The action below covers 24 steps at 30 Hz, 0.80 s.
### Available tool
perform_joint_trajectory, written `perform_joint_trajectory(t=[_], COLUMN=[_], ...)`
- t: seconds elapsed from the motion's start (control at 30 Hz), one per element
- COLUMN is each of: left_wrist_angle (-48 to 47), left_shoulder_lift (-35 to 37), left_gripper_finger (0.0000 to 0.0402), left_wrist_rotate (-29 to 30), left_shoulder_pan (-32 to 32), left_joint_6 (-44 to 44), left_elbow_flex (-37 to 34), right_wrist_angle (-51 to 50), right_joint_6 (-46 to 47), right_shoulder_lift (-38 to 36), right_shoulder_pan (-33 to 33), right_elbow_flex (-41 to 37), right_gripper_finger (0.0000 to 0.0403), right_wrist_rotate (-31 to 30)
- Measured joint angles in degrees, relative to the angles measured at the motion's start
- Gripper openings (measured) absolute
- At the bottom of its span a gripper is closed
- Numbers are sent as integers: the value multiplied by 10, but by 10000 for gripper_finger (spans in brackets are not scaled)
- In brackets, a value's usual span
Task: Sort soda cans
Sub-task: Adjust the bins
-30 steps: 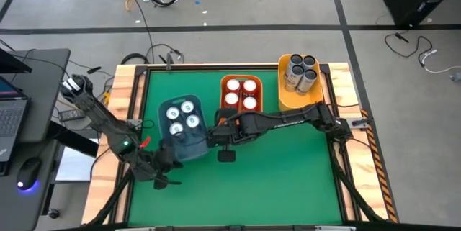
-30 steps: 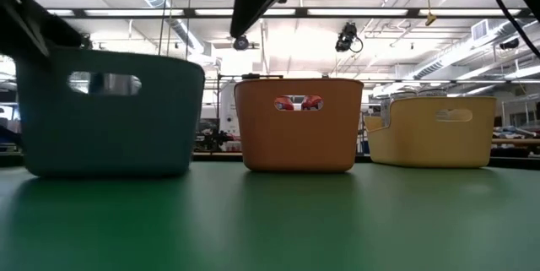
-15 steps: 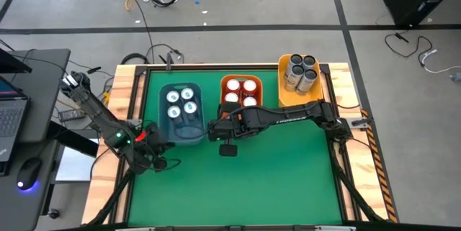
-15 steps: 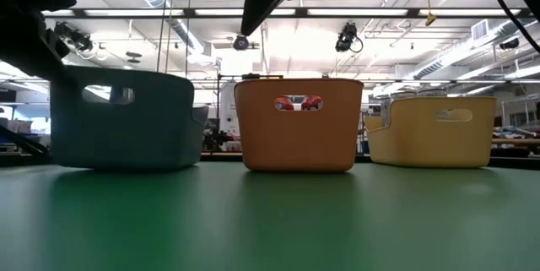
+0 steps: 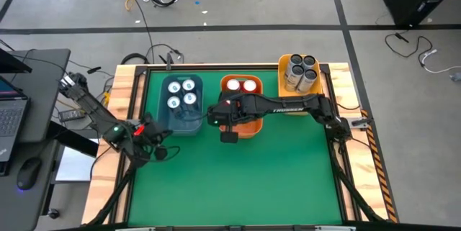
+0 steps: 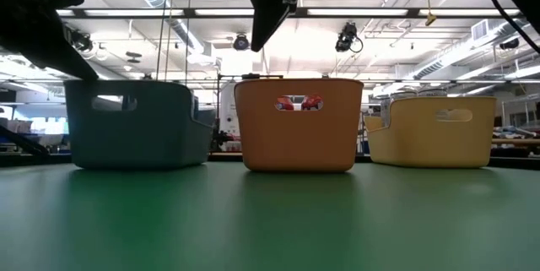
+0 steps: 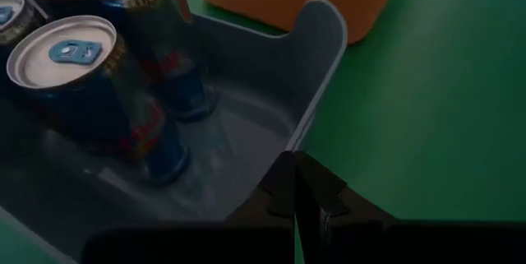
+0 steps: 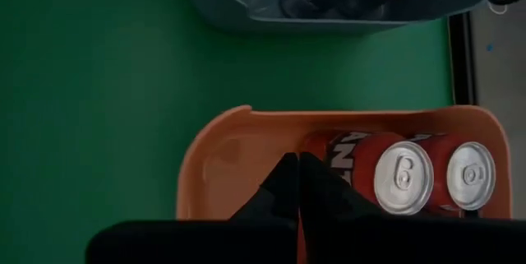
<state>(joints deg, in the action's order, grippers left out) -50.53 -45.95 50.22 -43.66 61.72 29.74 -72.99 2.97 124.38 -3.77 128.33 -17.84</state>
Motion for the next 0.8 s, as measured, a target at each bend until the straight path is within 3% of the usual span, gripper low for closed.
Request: perform_joint_trajectory(t=[0.23, 0.43, 0.53, 0.8], left_wrist_angle=[13, 144, 188, 292], left_shoulder_lift=[9, 28, 22, 14], left_gripper_finger=[0, 0, 0, 0], left_wrist_rotate=[-6, -69, -83, -84], left_shoulder_pan=[45, 55, 55, 92], left_joint_6=[-66, -232, -272, -296], left_elbow_flex=[-1, 8, 0, -80], right_wrist_angle=[0, -7, -1, 56], right_joint_6=[-13, -5, -18, 26], right_shoulder_lift=[-3, -22, -22, -73], right_shoulder_pan=[20, 6, -8, -17], right_elbow_flex=[0, 0, -2, -134], right_gripper_finger=[0, 0, 0, 0], right_wrist_rotate=[10, 11, 32, 55])
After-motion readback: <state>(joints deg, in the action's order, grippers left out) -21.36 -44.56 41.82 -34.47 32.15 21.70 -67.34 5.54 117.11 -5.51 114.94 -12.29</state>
